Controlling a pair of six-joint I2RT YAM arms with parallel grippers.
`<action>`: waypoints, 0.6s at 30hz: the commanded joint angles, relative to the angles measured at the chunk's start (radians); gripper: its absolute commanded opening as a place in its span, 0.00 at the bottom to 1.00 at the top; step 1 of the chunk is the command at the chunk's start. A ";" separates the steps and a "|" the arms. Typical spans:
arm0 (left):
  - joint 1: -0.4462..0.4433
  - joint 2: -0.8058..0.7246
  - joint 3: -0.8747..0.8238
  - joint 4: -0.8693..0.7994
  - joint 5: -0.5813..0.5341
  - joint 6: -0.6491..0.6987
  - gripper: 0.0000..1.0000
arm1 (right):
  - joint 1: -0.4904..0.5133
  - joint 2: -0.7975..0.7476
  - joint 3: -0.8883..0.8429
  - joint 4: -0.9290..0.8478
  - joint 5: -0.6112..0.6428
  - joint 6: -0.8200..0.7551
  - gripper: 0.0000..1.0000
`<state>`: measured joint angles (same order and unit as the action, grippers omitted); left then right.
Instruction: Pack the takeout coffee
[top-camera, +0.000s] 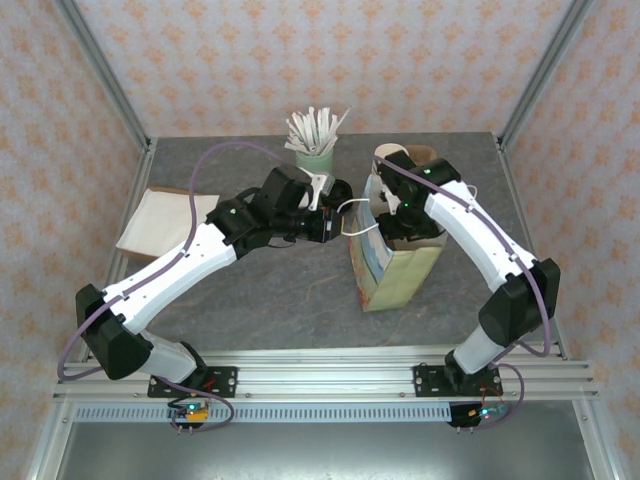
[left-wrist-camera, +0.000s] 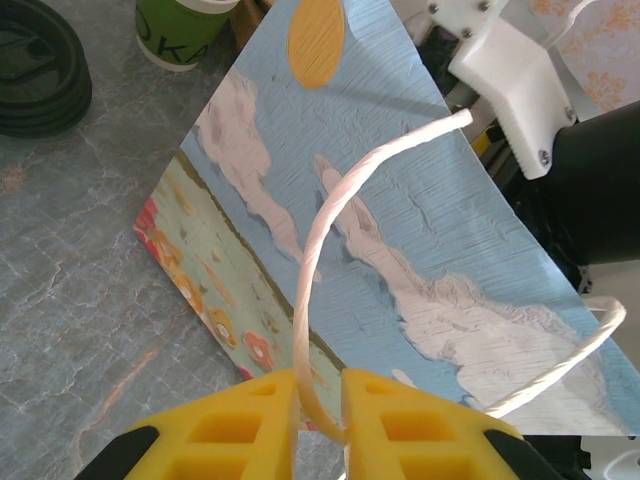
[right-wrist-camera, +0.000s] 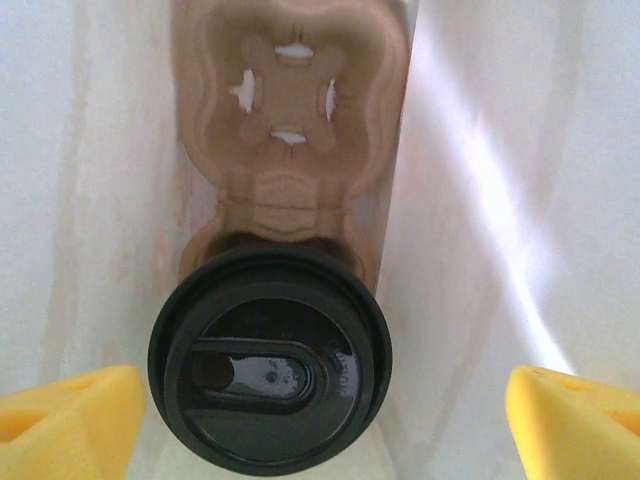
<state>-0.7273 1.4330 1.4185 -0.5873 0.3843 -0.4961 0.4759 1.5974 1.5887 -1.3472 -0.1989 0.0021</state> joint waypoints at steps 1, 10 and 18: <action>-0.014 -0.020 0.023 -0.026 -0.012 0.007 0.19 | -0.005 -0.029 0.023 -0.042 0.019 0.004 0.92; -0.014 -0.021 0.010 -0.032 -0.014 0.007 0.11 | -0.005 -0.029 -0.032 -0.023 0.042 0.007 0.92; -0.014 -0.046 -0.024 -0.038 -0.028 0.010 0.00 | -0.005 -0.012 -0.081 0.000 0.048 0.005 0.92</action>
<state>-0.7345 1.4261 1.4105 -0.5896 0.3836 -0.4961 0.4759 1.5921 1.5227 -1.3449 -0.1780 0.0021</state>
